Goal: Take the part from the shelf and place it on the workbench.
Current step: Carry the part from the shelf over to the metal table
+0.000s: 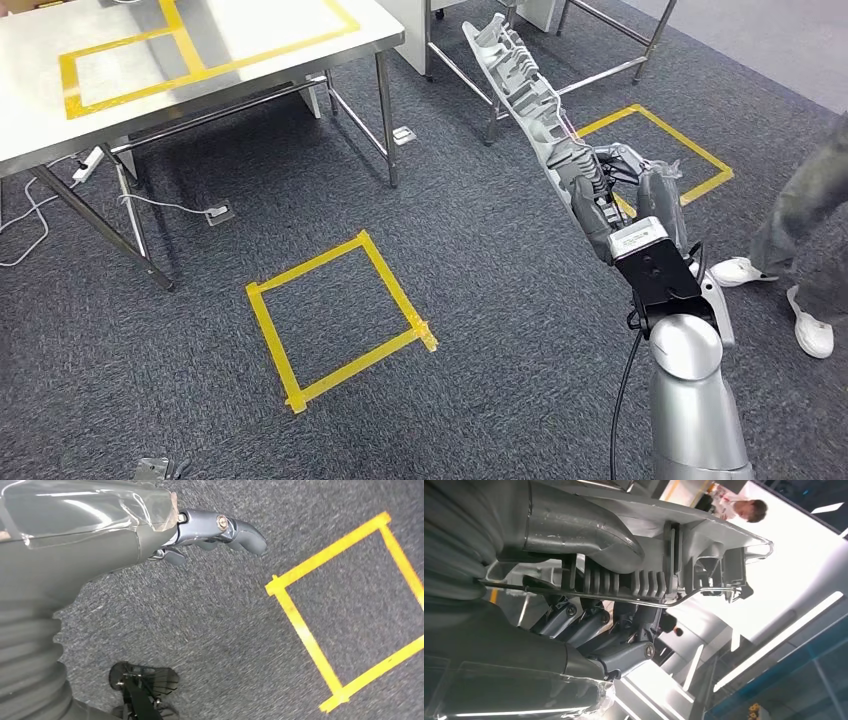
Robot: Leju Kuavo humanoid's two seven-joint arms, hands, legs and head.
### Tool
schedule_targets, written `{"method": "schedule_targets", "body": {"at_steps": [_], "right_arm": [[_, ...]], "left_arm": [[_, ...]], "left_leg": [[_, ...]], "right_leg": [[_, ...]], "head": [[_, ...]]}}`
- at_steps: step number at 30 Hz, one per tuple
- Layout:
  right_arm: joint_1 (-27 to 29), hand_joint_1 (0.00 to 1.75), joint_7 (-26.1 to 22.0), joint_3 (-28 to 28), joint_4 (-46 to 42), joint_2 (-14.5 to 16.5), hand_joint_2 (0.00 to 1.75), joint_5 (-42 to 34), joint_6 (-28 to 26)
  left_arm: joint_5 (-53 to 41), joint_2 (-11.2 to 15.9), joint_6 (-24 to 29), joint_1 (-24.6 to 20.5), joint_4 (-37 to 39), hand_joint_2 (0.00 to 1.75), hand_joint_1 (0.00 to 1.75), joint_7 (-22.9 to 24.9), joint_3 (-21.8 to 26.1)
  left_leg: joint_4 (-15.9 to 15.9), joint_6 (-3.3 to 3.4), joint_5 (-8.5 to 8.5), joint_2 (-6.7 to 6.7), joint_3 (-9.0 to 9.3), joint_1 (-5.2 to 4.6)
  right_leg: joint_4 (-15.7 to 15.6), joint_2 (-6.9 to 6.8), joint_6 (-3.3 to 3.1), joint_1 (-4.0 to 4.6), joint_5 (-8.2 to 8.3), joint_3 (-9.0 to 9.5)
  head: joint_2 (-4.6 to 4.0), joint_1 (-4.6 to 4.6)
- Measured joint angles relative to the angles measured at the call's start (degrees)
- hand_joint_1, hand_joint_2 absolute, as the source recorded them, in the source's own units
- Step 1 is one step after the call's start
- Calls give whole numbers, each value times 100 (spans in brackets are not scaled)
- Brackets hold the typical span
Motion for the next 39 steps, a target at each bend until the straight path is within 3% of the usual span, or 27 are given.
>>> {"method": "schedule_targets", "body": {"at_steps": [1, 3, 4, 6, 8, 10, 11, 13, 14, 15, 17, 19, 21, 23, 25, 26, 27, 29, 30, 31, 33, 34, 36, 38, 39], "right_arm": [[20, 175, -5, -39, -18, 3, 175, 20, 20], [45, 175, -12, -101, -48, 10, 175, 61, 78], [50, 175, -14, -123, -61, 20, 175, 76, 102], [72, 175, -17, -158, -83, 41, 175, 94, 120], [126, 175, -19, -196, -97, 52, 175, 101, 122], [204, 175, -19, -238, -109, 55, 175, 103, 125], [243, 175, -19, -254, -120, 57, 175, 102, 132], [305, 175, -19, -267, -154, 62, 175, 102, 152], [323, 175, -19, -272, -171, 64, 175, 101, 161], [334, 175, -21, -276, -188, 64, 175, 100, 165], [351, 175, -25, -288, -218, 66, 175, 98, 165], [363, 175, -27, -297, -266, 63, 175, 97, 165], [376, 175, -29, -311, -324, 53, 175, 88, 164], [411, 175, -31, -345, -360, 30, 175, 73, 163], [453, 175, -31, -383, -371, 1, 175, 67, 163], [465, 175, -31, -394, -371, -10, 175, 69, 163], [470, 175, -29, -397, -373, -18, 175, 73, 163], [467, 175, -26, -401, -380, -30, 175, 81, 163], [464, 175, -24, -403, -387, -34, 175, 85, 163], [464, 175, -21, -408, -392, -37, 175, 89, 163], [464, 175, -19, -419, -399, -41, 175, 92, 165], [466, 175, -18, -423, -401, -44, 175, 92, 167], [478, 175, -19, -426, -406, -49, 175, 92, 171], [500, 175, -19, -432, -414, -57, 175, 92, 172], [511, 175, -19, -436, -418, -61, 175, 92, 172]], "left_arm": [[-16, 9, 5, 7, 26, 175, 0, -24, -3], [-43, 29, 18, 39, 86, 175, 0, -66, -3], [-49, 41, 22, 61, 113, 175, 0, -82, -2], [-53, 55, 21, 88, 148, 175, 0, -108, 1], [-65, 52, -2, 96, 166, 175, 0, -126, 0], [-99, 45, -39, 113, 183, 175, 0, -155, 0], [-122, 42, -55, 128, 192, 175, 0, -180, 1], [-154, 39, -74, 150, 209, 175, 0, -226, 3], [-162, 45, -76, 153, 214, 175, 0, -242, 4], [-166, 49, -78, 147, 217, 175, 0, -257, 3], [-171, 59, -83, 130, 220, 175, 0, -304, -3], [-179, 61, -88, 127, 224, 175, 0, -354, -9], [-192, 61, -86, 123, 229, 175, 0, -384, -13], [-211, 55, -79, 93, 237, 175, 0, -409, -29], [-234, 47, -74, 71, 252, 175, 0, -426, -53], [-244, 45, -73, 71, 261, 175, 0, -430, -63], [-256, 45, -72, 73, 272, 175, 0, -430, -72], [-269, 49, -71, 75, 288, 175, 0, -430, -86], [-273, 53, -71, 75, 291, 175, 0, -431, -90], [-274, 57, -71, 78, 294, 175, 0, -430, -92], [-282, 67, -72, 100, 299, 175, 0, -430, -92], [-286, 79, -73, 114, 302, 175, 0, -431, -91], [-301, 100, -73, 126, 311, 175, 0, -435, -91], [-315, 114, -73, 114, 318, 175, 0, -437, -93], [-323, 118, -73, 107, 323, 175, 0, -437, -93]], "left_leg": [[19, -22, -19, -46, -19, -4], [27, -59, -42, -112, -45, 4], [54, -87, -72, -60, -60, 3], [338, -162, -244, 219, -188, 3], [1022, -225, -546, 517, -534, 34], [1626, -255, -697, 601, -887, 71], [1654, -257, -621, 617, -934, 78], [1059, -206, -209, 709, -682, 64], [649, -149, -33, 861, -480, 25], [321, -91, 76, 1001, -321, -22], [68, -16, 90, 1146, -212, -104], [-4, 18, 109, 999, -179, -92], [-117, 71, 160, 846, -77, -41], [-169, 109, 187, 680, -21, -12], [-166, 114, 182, 491, -16, -4], [-162, 108, 174, 399, -10, 3], [-149, 90, 161, 308, -2, 15], [-79, 23, 109, 140, -6, 44], [-20, -21, 70, 63, -29, 48], [27, -59, 37, 6, -56, 48], [69, -111, 3, -74, -97, 52], [73, -130, -7, -74, -107, 65], [249, -188, -116, 135, -190, 71], [839, -250, -393, 460, -483, 83], [1235, -271, -545, 551, -694, 100]], "right_leg": [[-121, 46, -32, 2, 53, 52], [-134, -17, -122, 11, 46, 68], [-143, -52, -155, 4, 37, 85], [-161, -137, -224, -12, 5, 137], [-162, -240, -281, 10, -42, 189], [-160, -357, -309, 25, -90, 235], [-160, -413, -309, 30, -117, 266], [-165, -518, -297, 45, -177, 354], [-168, -567, -287, 53, -207, 399], [-173, -618, -273, 71, -233, 429], [-184, -743, -233, 97, -271, 455], [-199, -849, -186, 111, -305, 481], [0, -667, -174, 101, -424, 407], [657, -361, -194, 80, -673, 62], [1326, -258, -168, 56, -840, -354], [1404, -250, -119, 38, -799, -453], [1246, -242, -51, 14, -659, -436], [497, -131, 96, -57, -257, -170], [172, -64, 109, -81, -105, -34], [-19, -16, 83, -88, -23, 50], [-83, -43, -42, -56, 6, 93], [-85, -85, -87, -54, 5, 103], [-97, -166, -173, -63, -12, 144], [-102, -255, -244, -47, -43, 183], [-102, -305, -268, -33, -57, 193]], "head": [[0, 0], [0, -1], [0, -2], [0, -35], [0, -66], [0, -67], [0, -68], [0, -70], [0, -65], [0, -64], [0, -57], [0, -56], [0, -38], [0, -8], [0, 5], [0, 3], [0, 2], [0, 8], [0, 13], [0, 15], [0, 14], [0, 13], [0, -9], [0, -38], [0, -48]]}}
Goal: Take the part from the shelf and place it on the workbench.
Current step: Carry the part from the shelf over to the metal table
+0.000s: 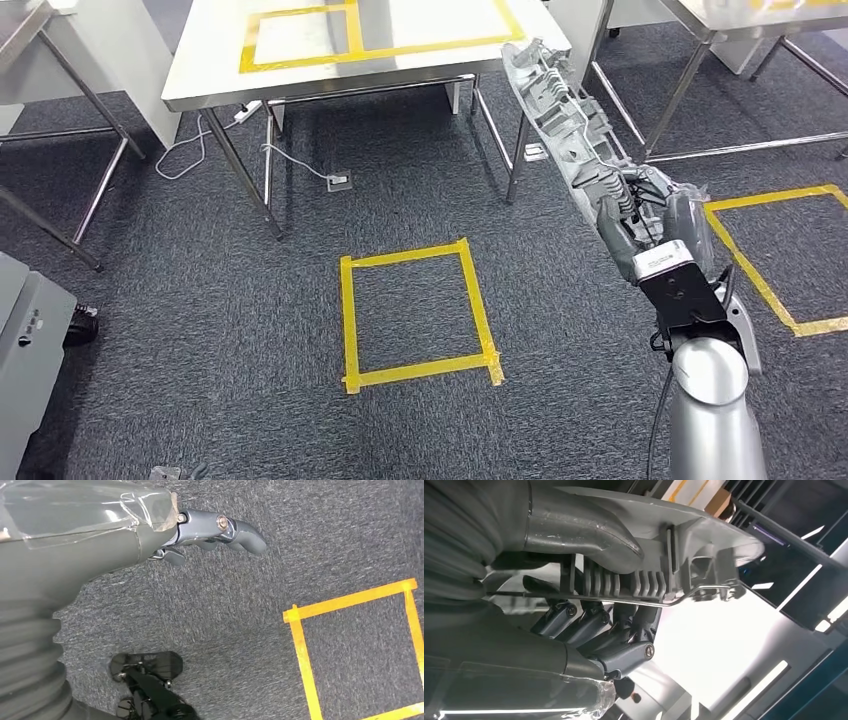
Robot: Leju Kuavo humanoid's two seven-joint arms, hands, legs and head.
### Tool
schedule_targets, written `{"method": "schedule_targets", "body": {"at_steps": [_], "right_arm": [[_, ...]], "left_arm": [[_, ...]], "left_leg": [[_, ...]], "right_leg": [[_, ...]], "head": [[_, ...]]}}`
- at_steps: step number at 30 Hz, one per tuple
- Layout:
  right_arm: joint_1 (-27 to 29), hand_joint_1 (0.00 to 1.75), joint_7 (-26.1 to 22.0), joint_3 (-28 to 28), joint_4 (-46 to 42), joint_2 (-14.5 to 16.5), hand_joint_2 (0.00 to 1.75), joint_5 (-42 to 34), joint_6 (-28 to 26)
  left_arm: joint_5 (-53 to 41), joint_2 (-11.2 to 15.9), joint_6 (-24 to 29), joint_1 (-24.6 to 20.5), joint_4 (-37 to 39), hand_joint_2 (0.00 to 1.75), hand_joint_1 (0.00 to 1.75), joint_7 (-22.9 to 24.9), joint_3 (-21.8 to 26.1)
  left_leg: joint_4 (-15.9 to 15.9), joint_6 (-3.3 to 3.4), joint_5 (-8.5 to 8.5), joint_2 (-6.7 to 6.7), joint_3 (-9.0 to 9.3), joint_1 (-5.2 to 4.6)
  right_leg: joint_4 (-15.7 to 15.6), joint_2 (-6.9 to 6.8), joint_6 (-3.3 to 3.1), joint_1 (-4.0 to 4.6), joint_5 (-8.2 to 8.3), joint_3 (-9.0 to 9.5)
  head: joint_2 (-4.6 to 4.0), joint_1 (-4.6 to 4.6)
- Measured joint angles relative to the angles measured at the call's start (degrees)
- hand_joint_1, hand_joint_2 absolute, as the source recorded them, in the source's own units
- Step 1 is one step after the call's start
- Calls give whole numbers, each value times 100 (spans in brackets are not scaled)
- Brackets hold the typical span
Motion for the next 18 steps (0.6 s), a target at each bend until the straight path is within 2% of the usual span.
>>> {"method": "schedule_targets", "body": {"at_steps": [1, 2, 3, 4, 5, 7, 8, 10, 11, 12, 13, 15, 16, 17, 18], "right_arm": [[10, 175, 1, -2, 0, -3, 175, 1, 0], [20, 175, 2, -5, 0, -8, 175, 2, 1], [27, 175, 3, -8, 1, -12, 175, 3, 1], [28, 175, 4, -10, 2, -16, 175, 2, 2], [25, 175, 4, -11, 2, -20, 175, -3, 2], [0, 175, 1, -9, 8, -27, 175, -25, 2], [-14, 175, -2, -8, 14, -32, 175, -36, 1], [-43, 175, -5, 3, 23, -37, 175, -44, -5], [-54, 175, -4, 8, 28, -46, 175, -46, -9], [-67, 175, -4, 14, 34, -59, 175, -52, -15], [-80, 175, -3, 19, 41, -73, 175, -61, -22], [-88, 175, -4, 24, 66, -105, 175, -75, -43], [-88, 175, -4, 26, 82, -117, 175, -78, -56], [-87, 175, -4, 30, 101, -131, 175, -78, -71], [-87, 175, -6, 35, 119, -142, 175, -78, -84]], "left_arm": [[-4, 3, 0, -3, 5, 175, 0, -1, -1], [-7, 5, -1, -2, 12, 175, 0, -3, -1], [-8, 8, -1, 0, 20, 175, 0, -8, -1], [-7, 16, -1, 1, 28, 175, 0, -17, 0], [-5, 34, -1, -2, 37, 175, 0, -30, 0], [-2, 76, 0, -11, 52, 175, 0, -59, -3], [3, 94, 0, -13, 63, 175, 0, -74, -5], [11, 120, -1, -5, 91, 175, 0, -102, -5], [16, 134, -2, 4, 109, 175, 0, -119, -3], [21, 145, -5, 6, 130, 175, 0, -137, -3], [27, 152, -11, 1, 154, 175, 0, -156, -3], [37, 160, -41, -22, 219, 175, 0, -187, -5], [40, 168, -64, -30, 263, 175, 0, -205, -5], [46, 178, -89, -31, 316, 175, 0, -223, -5], [54, 191, -112, -29, 370, 175, 0, -240, -4]], "left_leg": [[328, -12, -103, 43, -185, 13], [479, -14, -103, 62, -288, 21], [411, -5, -2, 74, -279, 23], [108, 26, 188, 106, -142, 14], [-326, 83, 398, 175, 69, -10], [-986, 202, 616, 317, 410, -78], [-1122, 243, 625, 348, 475, -113], [-1195, 284, 620, 298, 517, -147], [-1265, 297, 646, 261, 574, -137], [-1348, 318, 679, 228, 645, -116], [-1427, 334, 715, 194, 715, -92], [-1487, 356, 741, 123, 758, -64], [-1487, 359, 735, 80, 759, -63], [-1483, 356, 725, 36, 764, -62], [-1476, 345, 710, -6, 773, -56]], "right_leg": [[0, -50, -13, 13, -14, 9], [1, -103, -21, 24, -30, 22], [1, -152, -25, 35, -46, 40], [0, -200, -23, 50, -65, 66], [-4, -240, -19, 59, -86, 97], [-17, -309, 11, 80, -118, 138], [-26, -341, 34, 79, -129, 148], [-72, -414, 88, 82, -136, 184], [-78, -397, 112, 82, -145, 201], [-24, -320, 123, 80, -177, 186], [147, -206, 124, 80, -253, 108], [818, 9, 105, 65, -501, -255], [1180, 48, 114, 61, -611, -469], [1396, 59, 145, 51, -645, -621], [1409, 61, 197, 38, -587, -671]], "head": [[0, 2], [0, -1], [0, -1], [0, -1], [0, 0], [0, 15], [0, 17], [0, 9], [0, 11], [0, 18], [0, 32], [0, 55], [0, 63], [0, 64], [0, 63]]}}
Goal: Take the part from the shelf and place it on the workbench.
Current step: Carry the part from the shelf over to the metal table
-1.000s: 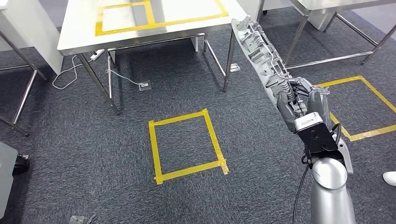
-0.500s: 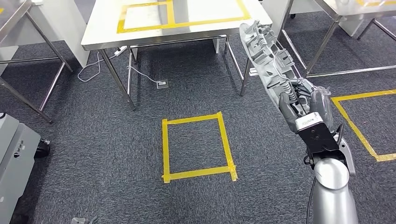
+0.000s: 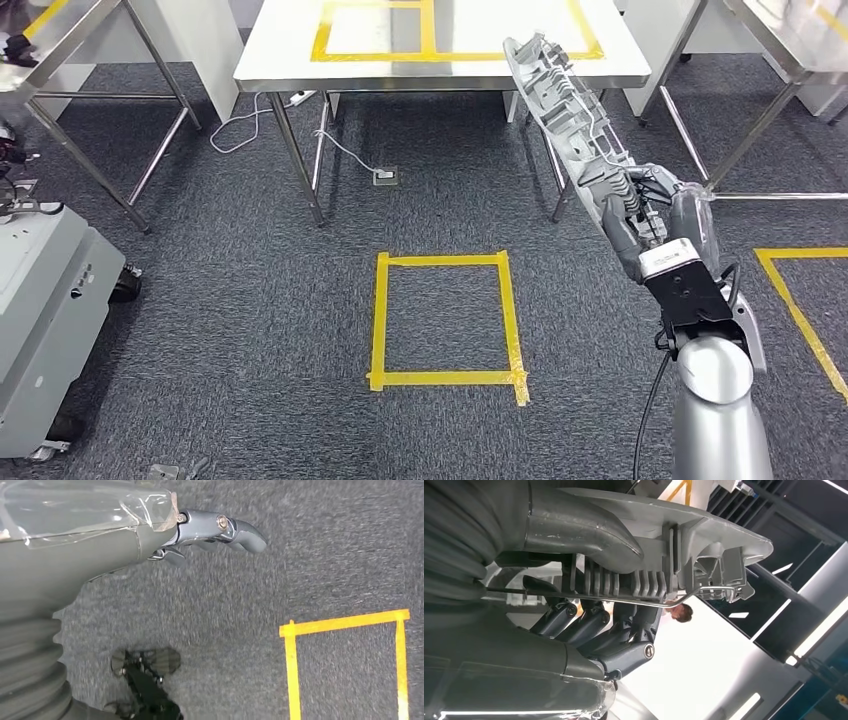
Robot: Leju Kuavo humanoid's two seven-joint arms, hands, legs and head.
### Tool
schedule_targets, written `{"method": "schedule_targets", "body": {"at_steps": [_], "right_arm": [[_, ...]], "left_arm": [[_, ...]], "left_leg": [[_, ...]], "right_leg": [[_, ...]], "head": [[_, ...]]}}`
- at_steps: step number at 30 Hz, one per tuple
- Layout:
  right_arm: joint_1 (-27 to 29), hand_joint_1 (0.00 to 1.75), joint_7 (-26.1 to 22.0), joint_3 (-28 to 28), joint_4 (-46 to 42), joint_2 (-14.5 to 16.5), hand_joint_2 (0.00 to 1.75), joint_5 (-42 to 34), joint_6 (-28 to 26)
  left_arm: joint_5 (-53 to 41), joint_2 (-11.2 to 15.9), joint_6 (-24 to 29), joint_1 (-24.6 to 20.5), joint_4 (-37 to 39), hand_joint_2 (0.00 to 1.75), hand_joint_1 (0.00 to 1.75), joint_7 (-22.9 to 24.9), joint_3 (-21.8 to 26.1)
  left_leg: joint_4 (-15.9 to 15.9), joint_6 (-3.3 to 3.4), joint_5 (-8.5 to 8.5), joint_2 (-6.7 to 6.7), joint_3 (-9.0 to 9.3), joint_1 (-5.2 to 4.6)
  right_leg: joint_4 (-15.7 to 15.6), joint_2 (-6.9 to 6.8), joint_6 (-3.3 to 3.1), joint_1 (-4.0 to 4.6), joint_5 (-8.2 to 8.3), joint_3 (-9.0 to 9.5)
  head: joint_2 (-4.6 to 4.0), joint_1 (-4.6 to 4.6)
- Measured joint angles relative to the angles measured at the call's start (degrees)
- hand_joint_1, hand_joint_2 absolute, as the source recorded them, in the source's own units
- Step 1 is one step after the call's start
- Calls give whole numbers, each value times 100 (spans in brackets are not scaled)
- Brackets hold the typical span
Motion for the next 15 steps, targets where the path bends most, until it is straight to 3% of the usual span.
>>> {"method": "schedule_targets", "body": {"at_steps": [2, 3, 4, 7, 10, 13, 14, 15], "right_arm": [[-4, 175, -7, 17, 32, -18, 175, 0, -22], [-9, 175, -14, 28, 48, -26, 175, 0, -31], [-16, 175, -22, 40, 61, -30, 175, 0, -39], [-34, 175, -51, 68, 91, -35, 175, -1, -78], [-54, 175, -66, 93, 99, -36, 175, -1, -102], [-70, 175, -71, 105, 121, -39, 175, 5, -132], [-67, 175, -72, 104, 131, -39, 175, 10, -143], [-63, 175, -73, 104, 138, -40, 175, 15, -151]], "left_arm": [[20, 31, -45, 3, 107, 175, 0, -27, 1], [28, 49, -61, 3, 149, 175, 0, -38, 1], [33, 69, -71, 2, 185, 175, 0, -50, 2], [37, 128, -79, 8, 277, 175, 0, -94, 3], [38, 177, -82, 6, 365, 175, 0, -121, 1], [38, 210, -82, -7, 443, 175, 0, -133, -1], [38, 218, -82, -7, 470, 175, 0, -137, -1], [38, 223, -82, -6, 495, 175, 0, -140, 0]], "left_leg": [[46, -49, -52, -77, 23, 23], [94, -89, -95, -109, 21, 21], [149, -130, -141, -134, 11, 18], [225, -211, -227, -156, -20, 17], [476, -293, -377, -64, -140, 53], [1537, -365, -784, 44, -712, 79], [1823, -367, -833, 56, -898, 82], [1910, -354, -771, 63, -990, 81]], "right_leg": [[-626, 0, 138, -44, 356, 234], [-1010, 4, 179, -56, 526, 408], [-1304, 8, 171, -63, 643, 546], [-1479, 17, 10, -34, 678, 643], [-1487, 17, -101, -53, 651, 687], [-1488, 16, -169, -44, 594, 737], [-1488, 17, -180, -35, 568, 760], [-1488, 18, -186, -23, 535, 796]], "head": [[0, 2], [0, 2], [0, 1], [0, -5], [0, -18], [0, -34], [0, -35], [0, -36]]}}
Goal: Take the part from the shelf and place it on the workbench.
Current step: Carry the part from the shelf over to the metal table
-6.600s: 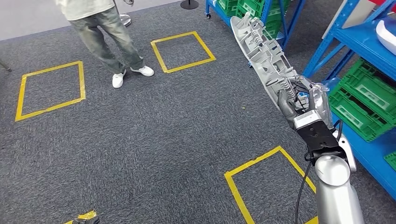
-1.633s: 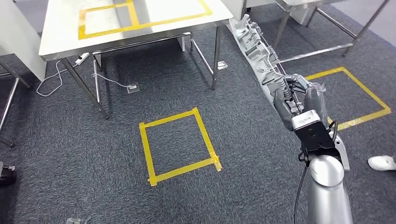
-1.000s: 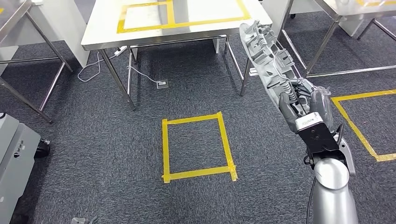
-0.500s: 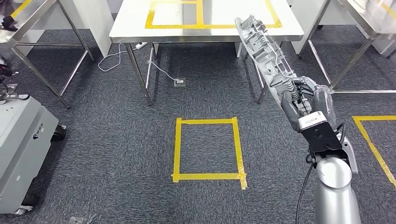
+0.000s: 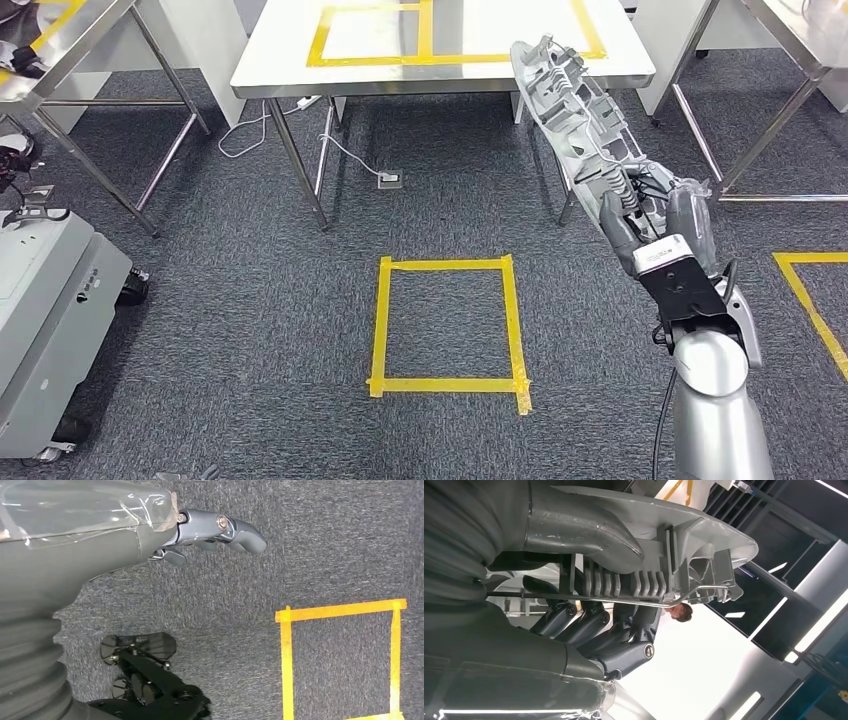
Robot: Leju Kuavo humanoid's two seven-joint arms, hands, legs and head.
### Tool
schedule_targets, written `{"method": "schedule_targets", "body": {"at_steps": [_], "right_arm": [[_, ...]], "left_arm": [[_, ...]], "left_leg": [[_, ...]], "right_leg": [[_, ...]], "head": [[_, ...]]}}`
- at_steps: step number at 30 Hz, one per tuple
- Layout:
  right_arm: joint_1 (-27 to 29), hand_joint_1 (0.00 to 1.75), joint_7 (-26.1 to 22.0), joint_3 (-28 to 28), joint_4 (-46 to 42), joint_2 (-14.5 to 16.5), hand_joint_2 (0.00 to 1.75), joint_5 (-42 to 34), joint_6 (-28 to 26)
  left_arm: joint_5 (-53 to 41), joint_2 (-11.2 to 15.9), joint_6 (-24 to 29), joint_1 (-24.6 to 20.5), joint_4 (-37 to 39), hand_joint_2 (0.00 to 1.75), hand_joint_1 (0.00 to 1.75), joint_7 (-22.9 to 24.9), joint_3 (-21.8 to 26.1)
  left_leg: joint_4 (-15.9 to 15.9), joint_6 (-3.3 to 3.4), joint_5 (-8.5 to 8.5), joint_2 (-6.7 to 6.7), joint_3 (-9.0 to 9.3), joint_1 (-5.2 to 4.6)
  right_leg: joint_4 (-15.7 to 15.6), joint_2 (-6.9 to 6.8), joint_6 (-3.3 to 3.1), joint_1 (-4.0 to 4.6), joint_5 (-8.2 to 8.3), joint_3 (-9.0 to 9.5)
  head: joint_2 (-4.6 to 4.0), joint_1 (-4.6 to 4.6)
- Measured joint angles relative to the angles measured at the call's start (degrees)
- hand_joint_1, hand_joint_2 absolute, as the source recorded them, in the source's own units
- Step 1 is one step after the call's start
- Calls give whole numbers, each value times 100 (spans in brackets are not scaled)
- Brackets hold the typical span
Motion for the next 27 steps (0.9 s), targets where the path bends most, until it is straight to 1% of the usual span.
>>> {"method": "schedule_targets", "body": {"at_steps": [1, 2, 3, 4, 5, 6, 7, 8, 9, 10, 11, 12, 13, 14, 15, 16, 17, 18, 19, 20, 21, 22, 23, 24, 25, 26, 27], "right_arm": [[3, 175, 0, -1, 5, -1, 175, 3, -4], [5, 175, 0, -1, 7, -2, 175, 5, -7], [6, 175, -1, -1, 7, -3, 175, 5, -9], [2, 175, -2, -1, 7, -4, 175, 4, -12], [0, 175, -4, -1, 6, -4, 175, 4, -19], [0, 175, -7, -1, 5, -4, 175, 4, -27], [4, 175, -9, -1, 5, -4, 175, 5, -35], [11, 175, -10, -1, 3, -5, 175, 8, -41], [18, 175, -10, 1, 4, -11, 175, 10, -45], [19, 175, -11, 3, 4, -17, 175, 9, -46], [18, 175, -11, 3, 5, -24, 175, 9, -46], [23, 175, -11, 2, 9, -33, 175, 9, -47], [31, 175, -11, -1, 10, -41, 175, 8, -48], [44, 175, -11, -4, 12, -49, 175, 10, -48], [60, 175, -11, -5, 13, -57, 175, 11, -49], [71, 175, -11, -5, 13, -61, 175, 11, -49], [83, 175, -11, -5, 13, -64, 175, 11, -49], [95, 175, -11, -4, 14, -67, 175, 11, -49], [106, 175, -13, -5, 17, -71, 175, 11, -49], [114, 175, -12, -3, 22, -74, 175, 15, -49], [121, 175, -11, -3, 26, -78, 175, 19, -49], [123, 175, -11, -2, 28, -81, 175, 25, -50], [124, 175, -9, 0, 28, -84, 175, 35, -50], [125, 175, -7, -1, 26, -86, 175, 48, -51], [121, 175, 0, 1, 27, -89, 175, 69, -51], [115, 175, 14, 3, 28, -90, 175, 106, -51], [109, 175, 35, 5, 29, -91, 175, 161, -57]], "left_arm": [[-1, 7, 0, 1, 22, 175, 0, -4, 1], [-1, 17, -1, 2, 39, 175, 0, -10, 1], [-2, 36, 0, 2, 50, 175, 0, -15, 1], [-7, 52, 1, -1, 59, 175, 0, -21, -2], [-11, 70, 6, -8, 67, 175, 0, -27, -4], [-15, 86, 11, -15, 75, 175, 0, -32, -5], [-19, 93, 15, -19, 84, 175, 0, -35, -6], [-19, 101, 20, -20, 89, 175, 0, -38, -4], [-20, 104, 20, -18, 97, 175, 0, -39, -3], [-22, 107, 23, -23, 105, 175, 0, -39, -2], [-25, 109, 27, -34, 116, 175, 0, -39, -3], [-27, 107, 30, -45, 131, 175, 0, -39, -5], [-28, 104, 33, -54, 146, 175, 0, -39, -6], [-29, 99, 35, -54, 162, 175, 0, -39, -7], [-31, 93, 36, -48, 179, 175, 0, -39, -7], [-34, 91, 36, -40, 195, 175, 0, -39, -5], [-37, 90, 37, -33, 210, 175, 0, -39, -4], [-41, 90, 37, -27, 223, 175, 0, -39, -4], [-46, 93, 37, -22, 233, 175, 0, -39, -3], [-48, 97, 37, -18, 239, 175, 0, -44, -2], [-51, 102, 37, -10, 243, 175, 0, -50, -2], [-54, 107, 36, -3, 246, 175, 0, -57, -1], [-54, 113, 35, 1, 249, 175, 0, -65, -2], [-55, 118, 34, 6, 252, 175, 0, -70, -2], [-55, 122, 32, 4, 255, 175, 0, -78, -4], [-56, 126, 30, 2, 258, 175, 0, -85, -5], [-57, 127, 26, 3, 262, 175, 0, -93, -6]], "left_leg": [[-147, 32, 170, 2, 25, -4], [-499, 86, 414, 4, 159, -18], [-907, 162, 626, 13, 342, -44], [-1257, 237, 755, 32, 506, -76], [-1494, 303, 799, 51, 632, -110], [-1627, 351, 770, 64, 695, -141], [-1703, 384, 733, 69, 737, -161], [-1785, 412, 723, 59, 819, -159], [-1871, 431, 728, 45, 909, -152], [-1930, 446, 731, 33, 1007, -139], [-1975, 452, 735, 19, 1091, -125], [-1990, 454, 722, 4, 1127, -124], [-1990, 456, 696, -14, 1146, -124], [-1990, 451, 662, -33, 1172, -122], [-1988, 436, 619, -54, 1212, -117], [-1986, 414, 569, -73, 1270, -110], [-1979, 385, 508, -91, 1342, -99], [-1963, 349, 436, -106, 1402, -92], [-1920, 310, 353, -119, 1460, -92], [-1880, 268, 270, -128, 1478, -97], [-1842, 227, 199, -129, 1495, -104], [-1809, 196, 150, -126, 1519, -109], [-1789, 172, 125, -119, 1520, -102], [-1707, 151, 129, -103, 1511, -89], [-1532, 126, 144, -84, 1423, -76], [-1247, 92, 133, -63, 1248, -57], [-883, 51, 67, -42, 1003, -42]], "right_leg": [[-1, 1, 1, 14, -36, 50], [-5, 2, 4, 29, -74, 110], [-15, 1, 8, 36, -111, 169], [-29, -1, 20, 51, -143, 215], [-50, -4, 40, 52, -166, 244], [-49, -9, 71, 52, -163, 268], [-58, -14, 119, 56, -139, 294], [-58, -22, 153, 47, -128, 308], [-7, -26, 180, 45, -121, 316], [114, -24, 188, 39, -152, 262], [359, -20, 176, 35, -222, 122], [701, -12, 165, 32, -316, -83], [1061, -6, 155, 31, -438, -341], [1336, -3, 160, 27, -541, -576], [1441, -3, 180, 19, -594, -733], [1346, -3, 224, 5, -552, -787], [1059, -4, 294, -16, -397, -744], [656, -6, 377, -41, -139, -646], [290, -18, 419, -54, 118, -555], [38, -28, 403, -54, 311, -472], [-84, -33, 339, -47, 426, -427], [-94, -36, 244, -30, 432, -407], [-80, -23, 164, -31, 413, -364], [-85, -12, 109, -37, 392, -327], [-90, -6, 68, -41, 360, -279], [-94, 0, 37, -47, 322, -224], [-99, 1, 12, -41, 275, -180]], "head": [[0, -2], [0, -1], [0, 3], [0, 10], [0, 12], [0, 15], [0, 14], [0, 10], [0, 20], [0, 28], [0, 39], [0, 48], [0, 49], [0, 51], [0, 49], [0, 51], [0, 51], [0, 53], [0, 58], [0, 65], [0, 69], [0, 71], [0, 67], [0, 65], [0, 61], [0, 60], [0, 62]]}}
